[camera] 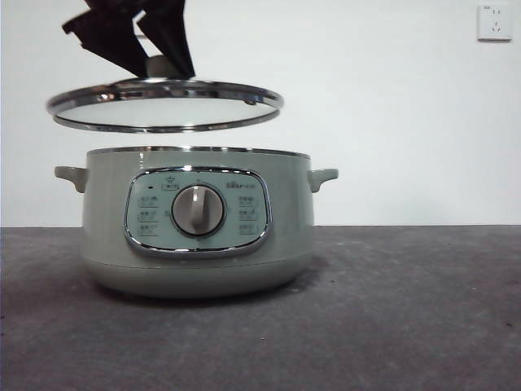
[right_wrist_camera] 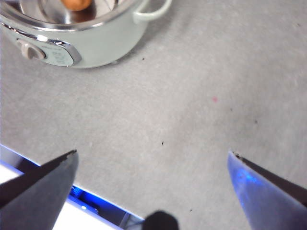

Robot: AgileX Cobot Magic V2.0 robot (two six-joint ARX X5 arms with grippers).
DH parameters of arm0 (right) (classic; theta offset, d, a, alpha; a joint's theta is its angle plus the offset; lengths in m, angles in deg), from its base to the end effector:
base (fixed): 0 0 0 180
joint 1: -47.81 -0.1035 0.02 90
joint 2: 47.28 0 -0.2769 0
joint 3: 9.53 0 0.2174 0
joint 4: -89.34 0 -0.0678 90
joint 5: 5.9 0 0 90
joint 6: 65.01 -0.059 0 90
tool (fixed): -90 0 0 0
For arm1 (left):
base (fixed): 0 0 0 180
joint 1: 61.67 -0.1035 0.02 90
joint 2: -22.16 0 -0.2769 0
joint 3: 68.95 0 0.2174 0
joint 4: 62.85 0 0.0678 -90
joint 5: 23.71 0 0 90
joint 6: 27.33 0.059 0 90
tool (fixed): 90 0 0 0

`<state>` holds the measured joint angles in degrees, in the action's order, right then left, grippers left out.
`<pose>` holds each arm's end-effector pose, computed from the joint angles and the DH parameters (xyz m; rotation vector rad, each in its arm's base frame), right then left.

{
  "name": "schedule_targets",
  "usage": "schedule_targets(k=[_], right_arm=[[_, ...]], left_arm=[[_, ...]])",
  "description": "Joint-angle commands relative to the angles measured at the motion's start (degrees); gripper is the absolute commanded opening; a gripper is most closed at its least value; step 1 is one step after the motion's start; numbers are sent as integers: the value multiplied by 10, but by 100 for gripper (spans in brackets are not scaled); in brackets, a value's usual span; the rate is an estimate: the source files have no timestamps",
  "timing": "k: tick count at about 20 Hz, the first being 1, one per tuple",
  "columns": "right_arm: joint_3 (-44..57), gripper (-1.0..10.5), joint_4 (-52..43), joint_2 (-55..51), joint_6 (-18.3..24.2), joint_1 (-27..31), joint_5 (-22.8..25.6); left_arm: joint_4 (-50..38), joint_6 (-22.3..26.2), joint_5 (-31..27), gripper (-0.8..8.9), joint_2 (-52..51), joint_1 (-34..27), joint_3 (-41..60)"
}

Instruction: Pick up the potato,open the lid,put the potato in the pot,close the lid

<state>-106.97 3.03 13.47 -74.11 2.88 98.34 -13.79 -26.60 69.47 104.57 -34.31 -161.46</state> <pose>0.1002 0.0795 0.3702 -0.3514 0.9058 0.4170 0.2614 -0.1389 0.3364 0.1560 0.6694 -0.5165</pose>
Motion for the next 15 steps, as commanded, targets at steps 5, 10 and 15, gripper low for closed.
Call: schedule_targets(k=[5,10,15], right_arm=[[37,692,10,-70,-49,-1,1],[37,692,12,-73,-49,-1,1],[37,692,0,-73,-45,-1,1]], left_arm=[[-49,-11,-3,-9,45,28,-4],[-50,-16,-22,-9,84,30,-4],[-47,-16,-25,-9,118,30,-4]])
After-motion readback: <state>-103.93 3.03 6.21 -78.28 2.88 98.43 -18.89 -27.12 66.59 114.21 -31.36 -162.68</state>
